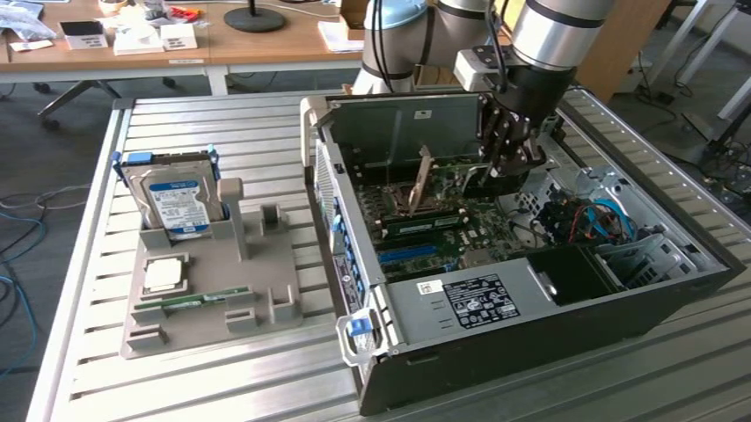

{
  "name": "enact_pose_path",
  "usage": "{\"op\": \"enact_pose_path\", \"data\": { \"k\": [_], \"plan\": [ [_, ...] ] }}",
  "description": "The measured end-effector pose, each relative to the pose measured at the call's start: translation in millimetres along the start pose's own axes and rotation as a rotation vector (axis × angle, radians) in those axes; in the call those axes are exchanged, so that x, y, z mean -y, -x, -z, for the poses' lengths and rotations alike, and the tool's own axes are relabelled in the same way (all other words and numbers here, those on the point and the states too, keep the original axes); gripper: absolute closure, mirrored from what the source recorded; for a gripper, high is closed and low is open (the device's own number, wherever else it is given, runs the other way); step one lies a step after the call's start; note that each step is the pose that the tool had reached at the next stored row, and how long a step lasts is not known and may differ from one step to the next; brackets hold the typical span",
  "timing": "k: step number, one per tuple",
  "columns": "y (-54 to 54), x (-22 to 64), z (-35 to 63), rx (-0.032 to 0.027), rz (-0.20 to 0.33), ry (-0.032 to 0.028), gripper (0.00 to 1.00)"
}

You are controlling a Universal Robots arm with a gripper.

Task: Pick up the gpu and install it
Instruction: 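Insert the gpu into the slot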

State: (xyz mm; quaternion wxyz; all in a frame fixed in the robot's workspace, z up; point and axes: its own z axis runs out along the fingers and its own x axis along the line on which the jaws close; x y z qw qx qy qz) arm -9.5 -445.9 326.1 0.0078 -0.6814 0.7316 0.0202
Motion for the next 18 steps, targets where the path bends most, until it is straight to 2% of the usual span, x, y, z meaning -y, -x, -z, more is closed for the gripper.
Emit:
{"op": "enact_pose_path", "data": {
  "k": [13,18],
  "plan": [
    [-0.2,-2.3,-0.4,0.0003,0.0,-0.0007,0.73],
    [-0.2,-3.7,-0.8,0.0023,0.0,-0.0017,0.73]
  ]
}}
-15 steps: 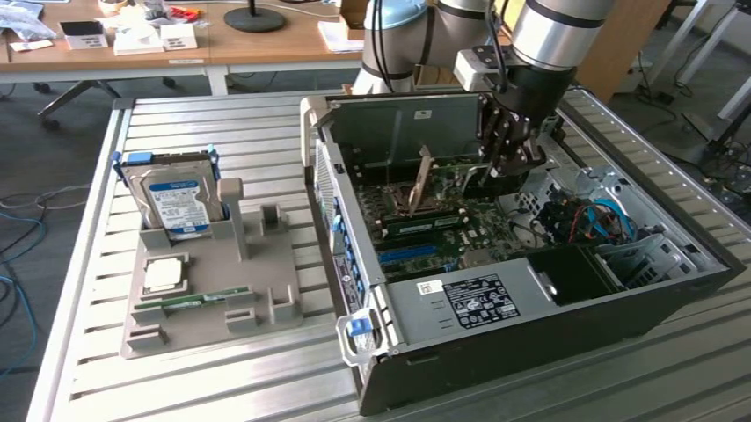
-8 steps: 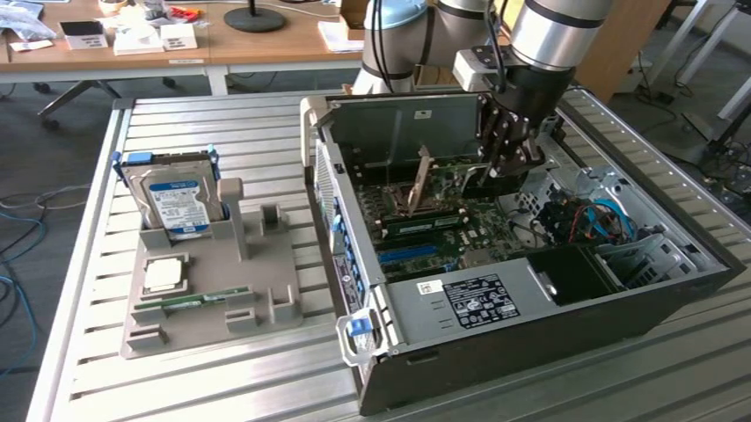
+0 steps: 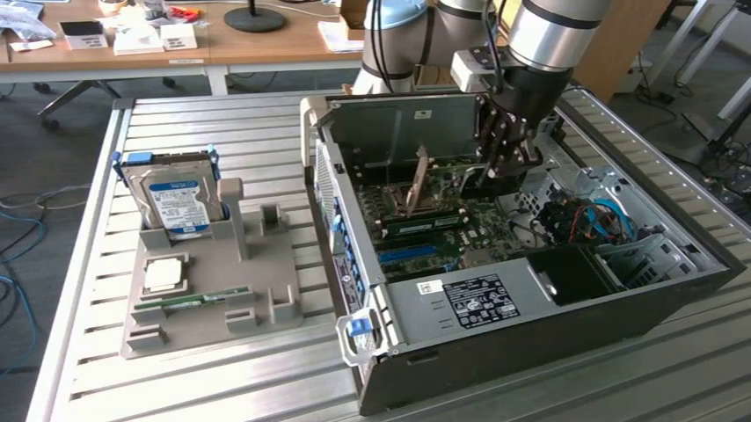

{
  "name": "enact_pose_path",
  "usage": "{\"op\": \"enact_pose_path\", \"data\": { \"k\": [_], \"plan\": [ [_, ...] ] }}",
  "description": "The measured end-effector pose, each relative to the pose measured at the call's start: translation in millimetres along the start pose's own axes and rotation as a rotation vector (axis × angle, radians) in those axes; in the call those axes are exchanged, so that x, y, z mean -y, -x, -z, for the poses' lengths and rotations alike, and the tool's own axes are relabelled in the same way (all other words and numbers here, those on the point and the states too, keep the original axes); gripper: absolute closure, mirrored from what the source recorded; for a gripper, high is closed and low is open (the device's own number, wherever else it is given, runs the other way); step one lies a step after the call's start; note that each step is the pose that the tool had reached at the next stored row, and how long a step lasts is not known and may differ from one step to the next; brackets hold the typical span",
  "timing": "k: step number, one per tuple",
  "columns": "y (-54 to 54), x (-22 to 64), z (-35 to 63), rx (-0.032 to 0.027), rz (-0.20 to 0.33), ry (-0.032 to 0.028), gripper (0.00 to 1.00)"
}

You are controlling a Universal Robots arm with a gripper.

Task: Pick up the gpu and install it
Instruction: 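Insert the gpu into the slot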

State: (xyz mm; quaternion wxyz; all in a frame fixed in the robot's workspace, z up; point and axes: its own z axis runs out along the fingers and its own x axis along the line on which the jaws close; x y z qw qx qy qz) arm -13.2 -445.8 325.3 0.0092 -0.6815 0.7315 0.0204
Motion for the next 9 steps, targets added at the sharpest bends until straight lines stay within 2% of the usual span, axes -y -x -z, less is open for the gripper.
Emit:
{"op": "enact_pose_path", "data": {
  "k": [9],
  "plan": [
    [-0.3,-3.2,-0.5,0.0006,0.0,0.0001,0.73]
  ]
}}
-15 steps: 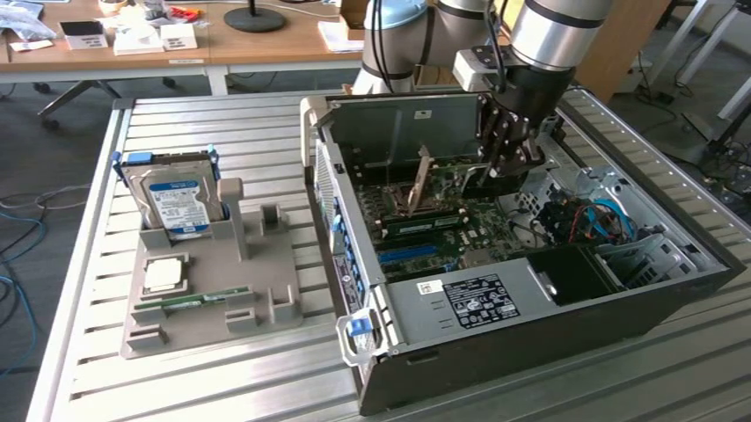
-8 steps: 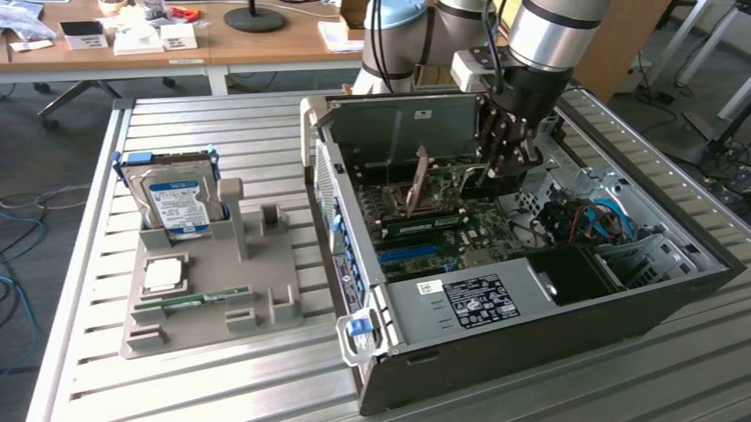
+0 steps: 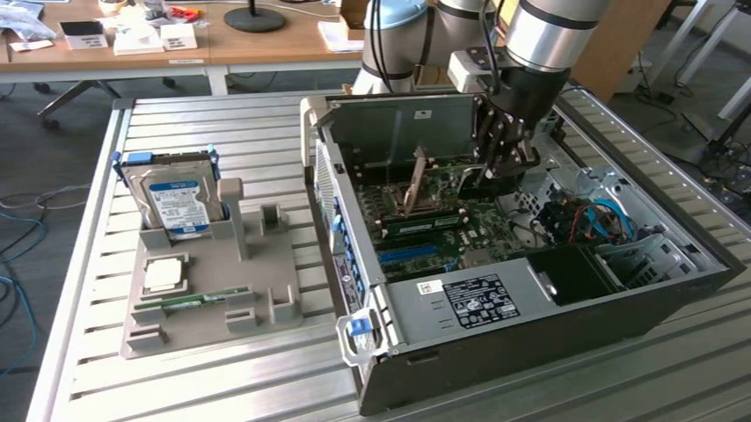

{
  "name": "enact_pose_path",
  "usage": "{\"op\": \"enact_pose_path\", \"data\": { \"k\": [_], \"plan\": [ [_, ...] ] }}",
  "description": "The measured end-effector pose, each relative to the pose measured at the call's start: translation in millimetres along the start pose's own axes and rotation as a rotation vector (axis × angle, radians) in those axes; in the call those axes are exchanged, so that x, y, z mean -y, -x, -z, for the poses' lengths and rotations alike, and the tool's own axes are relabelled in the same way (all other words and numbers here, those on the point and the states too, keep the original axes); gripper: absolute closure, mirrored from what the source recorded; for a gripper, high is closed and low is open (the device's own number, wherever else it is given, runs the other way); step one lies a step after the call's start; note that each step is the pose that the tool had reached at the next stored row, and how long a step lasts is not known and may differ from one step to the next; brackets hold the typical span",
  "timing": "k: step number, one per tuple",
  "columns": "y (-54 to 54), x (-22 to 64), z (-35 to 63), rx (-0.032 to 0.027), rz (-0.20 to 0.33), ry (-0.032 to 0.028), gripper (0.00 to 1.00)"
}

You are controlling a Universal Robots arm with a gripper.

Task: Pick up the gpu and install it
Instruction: 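Insert the gpu into the slot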

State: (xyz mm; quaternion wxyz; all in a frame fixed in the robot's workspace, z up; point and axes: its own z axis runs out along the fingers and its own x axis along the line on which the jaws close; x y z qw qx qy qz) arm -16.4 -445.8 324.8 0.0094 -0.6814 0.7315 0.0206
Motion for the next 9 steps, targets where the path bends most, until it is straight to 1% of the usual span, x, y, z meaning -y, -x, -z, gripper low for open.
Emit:
{"op": "enact_pose_path", "data": {
  "k": [9],
  "plan": [
    [-0.1,-1.2,-0.9,0.0,0.0,-0.0007,0.73]
  ]
}}
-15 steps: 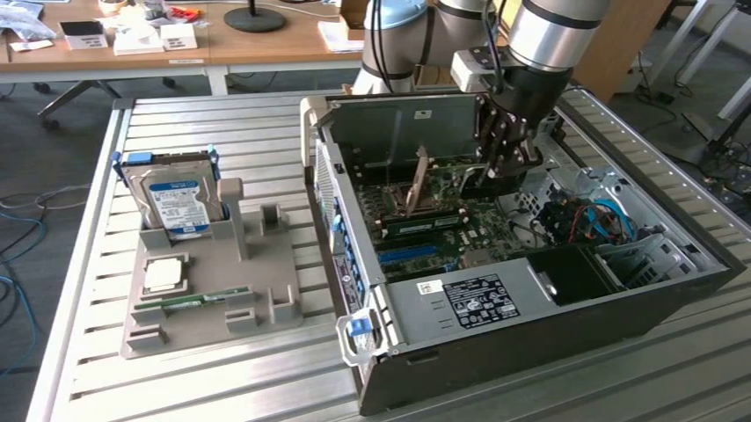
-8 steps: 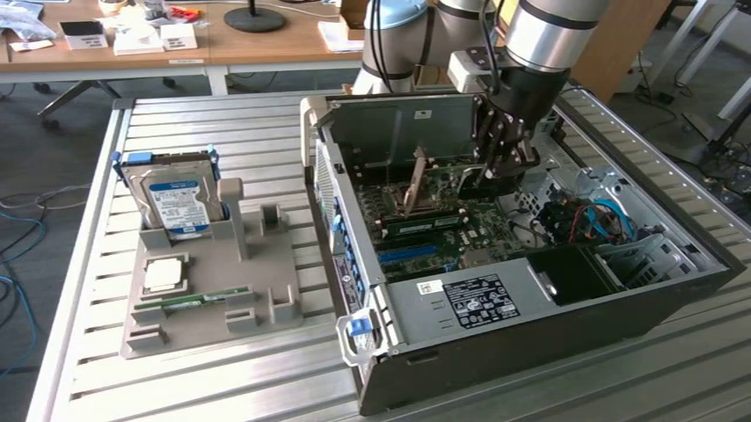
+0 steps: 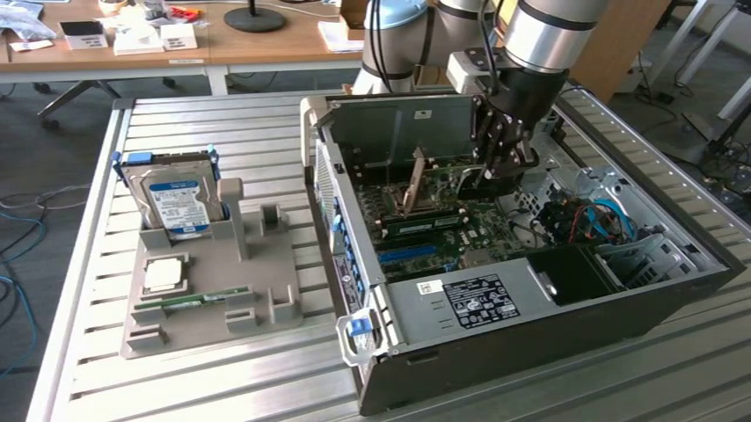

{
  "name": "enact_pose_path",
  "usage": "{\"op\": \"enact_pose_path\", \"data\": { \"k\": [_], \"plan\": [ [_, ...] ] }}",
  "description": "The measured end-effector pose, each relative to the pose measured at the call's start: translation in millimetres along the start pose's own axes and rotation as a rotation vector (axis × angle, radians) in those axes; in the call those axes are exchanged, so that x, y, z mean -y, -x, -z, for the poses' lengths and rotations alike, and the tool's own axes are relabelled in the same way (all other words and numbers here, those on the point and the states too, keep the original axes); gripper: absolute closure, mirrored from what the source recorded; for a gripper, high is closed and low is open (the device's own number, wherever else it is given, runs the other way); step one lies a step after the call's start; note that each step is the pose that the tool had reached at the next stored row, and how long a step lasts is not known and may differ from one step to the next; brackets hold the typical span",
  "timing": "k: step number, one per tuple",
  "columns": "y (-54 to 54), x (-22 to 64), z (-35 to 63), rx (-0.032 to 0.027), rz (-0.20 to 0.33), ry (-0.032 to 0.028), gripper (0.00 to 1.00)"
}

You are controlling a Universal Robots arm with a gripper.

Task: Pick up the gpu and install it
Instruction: 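Insert the gpu into the slot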

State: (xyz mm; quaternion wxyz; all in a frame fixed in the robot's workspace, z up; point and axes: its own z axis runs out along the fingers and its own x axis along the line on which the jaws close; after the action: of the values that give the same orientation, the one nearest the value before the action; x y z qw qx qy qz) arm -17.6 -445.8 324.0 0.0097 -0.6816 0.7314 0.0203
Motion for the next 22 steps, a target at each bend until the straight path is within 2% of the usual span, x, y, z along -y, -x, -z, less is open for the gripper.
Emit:
{"op": "enact_pose_path", "data": {
  "k": [22],
  "plan": [
    [-0.2,-2.3,-0.5,0.0,0.0,-0.0001,0.73]
  ]
}}
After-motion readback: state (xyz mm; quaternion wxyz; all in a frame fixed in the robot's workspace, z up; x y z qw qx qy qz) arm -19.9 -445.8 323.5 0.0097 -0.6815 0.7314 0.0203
